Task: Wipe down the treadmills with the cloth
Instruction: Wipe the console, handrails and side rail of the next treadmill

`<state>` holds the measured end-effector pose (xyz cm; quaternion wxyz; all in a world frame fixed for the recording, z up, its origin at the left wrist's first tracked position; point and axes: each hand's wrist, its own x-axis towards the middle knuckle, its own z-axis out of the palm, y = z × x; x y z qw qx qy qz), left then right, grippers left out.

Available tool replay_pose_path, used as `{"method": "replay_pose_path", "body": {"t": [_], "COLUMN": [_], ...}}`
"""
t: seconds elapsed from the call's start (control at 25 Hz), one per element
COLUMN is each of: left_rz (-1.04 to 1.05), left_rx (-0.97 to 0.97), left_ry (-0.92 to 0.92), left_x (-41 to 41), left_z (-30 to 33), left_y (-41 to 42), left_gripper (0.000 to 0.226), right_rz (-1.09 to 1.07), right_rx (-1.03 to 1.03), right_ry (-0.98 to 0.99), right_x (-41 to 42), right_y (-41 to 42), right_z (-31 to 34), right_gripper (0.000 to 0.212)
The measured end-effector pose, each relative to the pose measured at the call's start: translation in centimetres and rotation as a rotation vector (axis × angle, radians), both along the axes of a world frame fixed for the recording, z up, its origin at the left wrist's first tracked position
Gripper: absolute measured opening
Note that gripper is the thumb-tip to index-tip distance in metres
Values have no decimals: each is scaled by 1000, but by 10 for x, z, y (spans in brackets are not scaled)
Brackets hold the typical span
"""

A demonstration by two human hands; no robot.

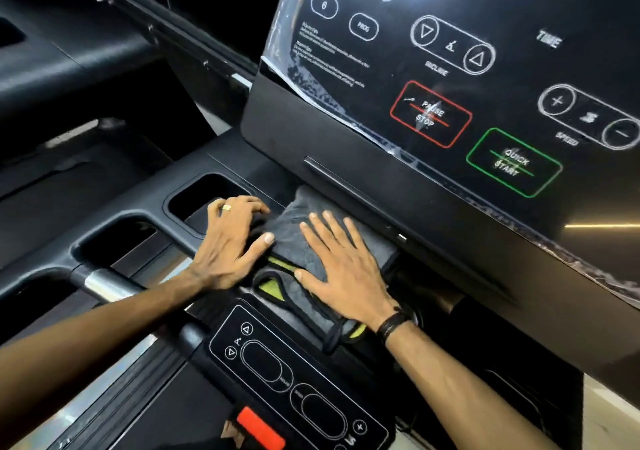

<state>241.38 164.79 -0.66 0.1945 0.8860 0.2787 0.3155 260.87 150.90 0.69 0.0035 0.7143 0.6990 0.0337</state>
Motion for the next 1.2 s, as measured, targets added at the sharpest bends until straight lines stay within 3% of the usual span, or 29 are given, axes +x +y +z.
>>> {"method": "replay_pose_path", "body": {"t": [0.36,0.64,0.76,0.92,1.2], "left_rz": [-61,-124,-126,-149,-132], "left_rx": [98,143,157,138,84], "left_ry": [180,252,252,245,201], "left_x": [4,7,7,5,4], "left_z": [-3,-2,-4,-5,-6], "left_y": [2,-1,0,2,3], "left_gripper": [47,48,50,48,45], "right_rz": [-199,-247,-171,40,153], "right_rx": [-24,-9,-41,-88,-145], "right_ry": [96,16,38,134,55], "right_x": [60,43,21,11,15], "right_y": [-153,-131,-117,-162,-160], "right_z": [3,-3,0,4,11], "right_gripper": [75,80,77,67,83]}}
